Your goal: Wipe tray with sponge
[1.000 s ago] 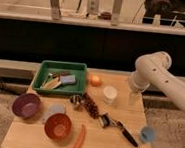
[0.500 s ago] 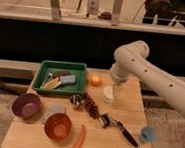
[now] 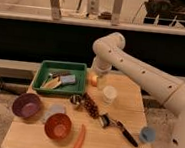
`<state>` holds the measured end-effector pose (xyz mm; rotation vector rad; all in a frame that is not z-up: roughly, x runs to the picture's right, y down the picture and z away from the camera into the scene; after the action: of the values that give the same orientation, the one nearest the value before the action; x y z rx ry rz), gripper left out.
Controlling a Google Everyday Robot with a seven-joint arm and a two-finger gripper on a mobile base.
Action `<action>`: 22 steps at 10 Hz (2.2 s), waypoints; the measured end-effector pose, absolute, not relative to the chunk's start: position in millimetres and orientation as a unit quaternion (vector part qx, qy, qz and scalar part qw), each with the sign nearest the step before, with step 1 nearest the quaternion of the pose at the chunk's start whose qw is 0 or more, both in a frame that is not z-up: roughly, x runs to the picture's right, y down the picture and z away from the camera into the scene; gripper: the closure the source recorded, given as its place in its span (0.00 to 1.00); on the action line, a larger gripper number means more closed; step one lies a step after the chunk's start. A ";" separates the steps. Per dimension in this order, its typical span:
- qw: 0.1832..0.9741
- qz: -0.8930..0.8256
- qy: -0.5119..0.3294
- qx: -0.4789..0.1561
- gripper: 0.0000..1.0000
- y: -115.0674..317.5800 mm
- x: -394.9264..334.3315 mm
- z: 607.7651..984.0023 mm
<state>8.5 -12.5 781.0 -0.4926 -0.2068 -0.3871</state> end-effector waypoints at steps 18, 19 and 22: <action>0.939 -0.184 -0.169 -0.236 0.20 -9.9 -135.0 905.8; 0.941 -0.183 -0.162 -0.233 0.20 -11.5 -135.0 914.5; 0.946 -0.168 -0.144 -0.236 0.20 -8.3 -133.0 944.4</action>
<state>-133.0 -8.3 944.4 -0.4807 -0.2928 -0.3424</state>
